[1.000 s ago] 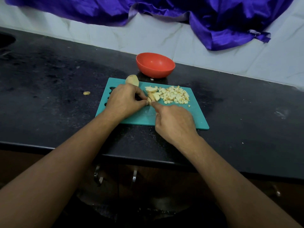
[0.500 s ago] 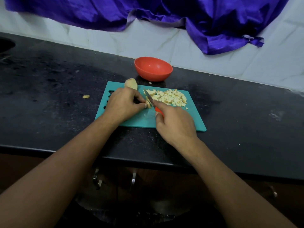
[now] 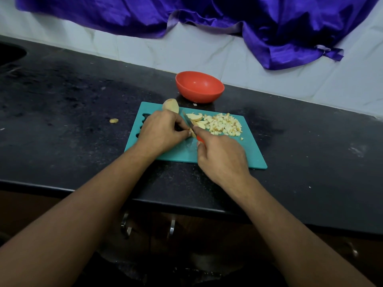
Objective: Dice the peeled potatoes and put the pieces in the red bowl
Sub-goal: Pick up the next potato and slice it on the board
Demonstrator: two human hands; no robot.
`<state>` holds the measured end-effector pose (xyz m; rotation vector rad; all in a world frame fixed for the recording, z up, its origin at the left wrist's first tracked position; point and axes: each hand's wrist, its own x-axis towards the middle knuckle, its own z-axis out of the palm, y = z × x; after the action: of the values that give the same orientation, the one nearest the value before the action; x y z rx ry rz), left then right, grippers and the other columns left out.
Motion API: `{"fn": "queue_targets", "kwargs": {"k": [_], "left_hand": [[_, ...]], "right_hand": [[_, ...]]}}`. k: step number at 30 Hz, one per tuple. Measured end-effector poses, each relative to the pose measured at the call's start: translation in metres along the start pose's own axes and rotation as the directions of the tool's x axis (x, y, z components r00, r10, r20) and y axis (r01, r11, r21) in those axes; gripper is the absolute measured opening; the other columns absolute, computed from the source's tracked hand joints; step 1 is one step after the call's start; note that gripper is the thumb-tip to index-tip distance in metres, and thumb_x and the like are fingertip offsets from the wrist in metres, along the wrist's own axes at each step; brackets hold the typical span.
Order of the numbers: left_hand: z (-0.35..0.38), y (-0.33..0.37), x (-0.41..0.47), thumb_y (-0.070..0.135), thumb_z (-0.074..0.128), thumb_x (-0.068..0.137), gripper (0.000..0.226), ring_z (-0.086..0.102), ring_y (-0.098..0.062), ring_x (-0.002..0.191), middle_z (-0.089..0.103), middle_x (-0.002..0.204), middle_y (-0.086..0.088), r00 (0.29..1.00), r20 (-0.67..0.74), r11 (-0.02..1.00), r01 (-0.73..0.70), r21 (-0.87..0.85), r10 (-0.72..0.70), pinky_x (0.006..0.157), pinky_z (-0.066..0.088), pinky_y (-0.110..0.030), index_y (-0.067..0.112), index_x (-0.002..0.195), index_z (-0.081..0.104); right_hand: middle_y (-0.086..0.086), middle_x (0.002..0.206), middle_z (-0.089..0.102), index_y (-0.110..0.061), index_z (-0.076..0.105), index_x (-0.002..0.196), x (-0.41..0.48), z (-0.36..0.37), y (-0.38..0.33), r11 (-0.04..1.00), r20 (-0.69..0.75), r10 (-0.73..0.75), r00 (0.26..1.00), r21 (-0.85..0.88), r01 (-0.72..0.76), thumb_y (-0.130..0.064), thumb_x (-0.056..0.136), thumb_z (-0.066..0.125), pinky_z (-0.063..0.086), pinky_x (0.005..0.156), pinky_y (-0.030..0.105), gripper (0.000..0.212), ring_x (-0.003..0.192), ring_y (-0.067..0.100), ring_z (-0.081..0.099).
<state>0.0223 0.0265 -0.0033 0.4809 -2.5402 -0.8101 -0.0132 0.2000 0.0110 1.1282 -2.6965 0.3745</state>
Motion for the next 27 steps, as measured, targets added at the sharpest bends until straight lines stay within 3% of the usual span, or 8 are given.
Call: {"fn": "queue_targets", "kwargs": {"k": [13,17,22,27], "left_hand": [[-0.001,0.002,0.000,0.032,0.081,0.086,0.006,0.065,-0.002,0.085,0.071,0.083,0.021,1.000,0.001,1.000,-0.002,0.014,0.002,0.084,0.055,-0.030,0.031,0.092,0.080],[0.000,-0.001,0.000,0.037,0.083,0.082,0.017,0.066,-0.001,0.085,0.070,0.084,0.020,1.000,-0.012,1.000,-0.008,-0.003,0.008,0.085,0.056,-0.031,0.032,0.097,0.077],[0.002,-0.002,0.001,0.046,0.080,0.082,0.038,0.065,-0.006,0.094,0.074,0.106,0.014,0.996,0.007,0.994,-0.085,0.063,0.084,0.083,0.054,-0.032,0.033,0.117,0.073],[0.003,-0.001,0.001,0.046,0.080,0.084,0.032,0.059,-0.004,0.089,0.072,0.105,0.015,0.997,-0.005,0.994,-0.078,0.077,0.079,0.075,0.044,-0.027,0.032,0.112,0.075]], "right_hand": [[-0.003,0.073,0.053,-0.036,0.037,0.155,0.001,0.002,0.000,1.000,-0.001,-0.013,1.000,-0.028,0.013,-0.033,0.105,0.041,0.046,0.060,0.036,0.050,0.069,0.019,0.055],[-0.001,0.078,0.064,-0.039,0.043,0.152,0.001,0.001,0.005,0.996,-0.019,0.025,1.000,0.092,-0.023,-0.032,0.104,0.043,0.048,0.061,0.036,0.049,0.069,0.019,0.058],[0.000,0.094,0.073,-0.040,0.047,0.150,0.002,0.002,0.014,0.969,-0.029,0.077,0.997,0.238,-0.068,-0.032,0.103,0.048,0.054,0.066,0.038,0.048,0.065,0.017,0.057],[-0.004,0.082,0.070,-0.041,0.048,0.149,0.003,0.006,0.015,0.963,-0.053,0.085,0.995,0.260,-0.068,-0.032,0.102,0.049,0.048,0.061,0.034,0.048,0.059,0.010,0.052]]}}
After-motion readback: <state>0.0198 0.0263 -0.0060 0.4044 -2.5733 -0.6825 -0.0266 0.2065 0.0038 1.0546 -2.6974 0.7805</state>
